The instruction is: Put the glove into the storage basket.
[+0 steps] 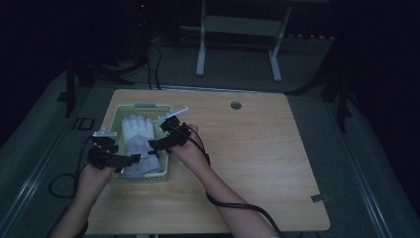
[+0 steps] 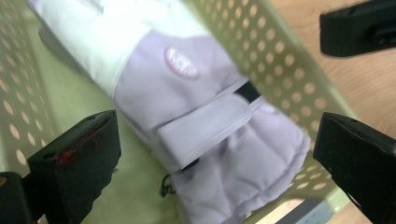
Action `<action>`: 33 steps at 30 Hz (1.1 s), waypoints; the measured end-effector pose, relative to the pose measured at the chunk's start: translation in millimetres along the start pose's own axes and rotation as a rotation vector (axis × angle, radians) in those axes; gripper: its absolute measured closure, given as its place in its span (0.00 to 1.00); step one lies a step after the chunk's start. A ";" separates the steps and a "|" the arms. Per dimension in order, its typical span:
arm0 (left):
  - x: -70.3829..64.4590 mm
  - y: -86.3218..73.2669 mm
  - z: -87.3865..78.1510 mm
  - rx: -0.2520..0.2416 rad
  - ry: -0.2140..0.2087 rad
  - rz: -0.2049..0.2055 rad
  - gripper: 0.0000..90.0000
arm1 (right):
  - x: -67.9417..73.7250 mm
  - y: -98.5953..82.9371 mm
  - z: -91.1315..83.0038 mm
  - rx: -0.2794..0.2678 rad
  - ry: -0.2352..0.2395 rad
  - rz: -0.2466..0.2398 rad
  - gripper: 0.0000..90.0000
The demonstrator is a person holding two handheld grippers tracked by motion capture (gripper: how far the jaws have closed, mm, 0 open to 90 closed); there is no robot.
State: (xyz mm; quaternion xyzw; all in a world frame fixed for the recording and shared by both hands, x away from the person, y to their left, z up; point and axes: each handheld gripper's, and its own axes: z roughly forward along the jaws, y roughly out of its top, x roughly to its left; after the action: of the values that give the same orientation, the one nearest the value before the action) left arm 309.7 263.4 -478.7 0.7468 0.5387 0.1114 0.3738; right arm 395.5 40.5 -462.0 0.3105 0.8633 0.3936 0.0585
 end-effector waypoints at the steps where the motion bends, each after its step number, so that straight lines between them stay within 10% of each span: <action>1: -3.6 0.3 -0.1 -0.009 -0.002 0.005 0.01 | -1.3 -1.0 -2.2 0.002 -0.002 -0.004 0.15; 33: -113.4 0.9 33.0 -0.129 -0.074 0.215 0.01 | -53.8 -53.8 -60.3 -0.034 -0.088 -0.003 0.15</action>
State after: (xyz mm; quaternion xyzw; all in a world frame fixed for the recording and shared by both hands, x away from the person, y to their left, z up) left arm 284.3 148.1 -474.2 0.7782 0.4331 0.1577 0.4264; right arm 391.4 -56.3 -467.0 0.3252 0.8536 0.3938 0.1023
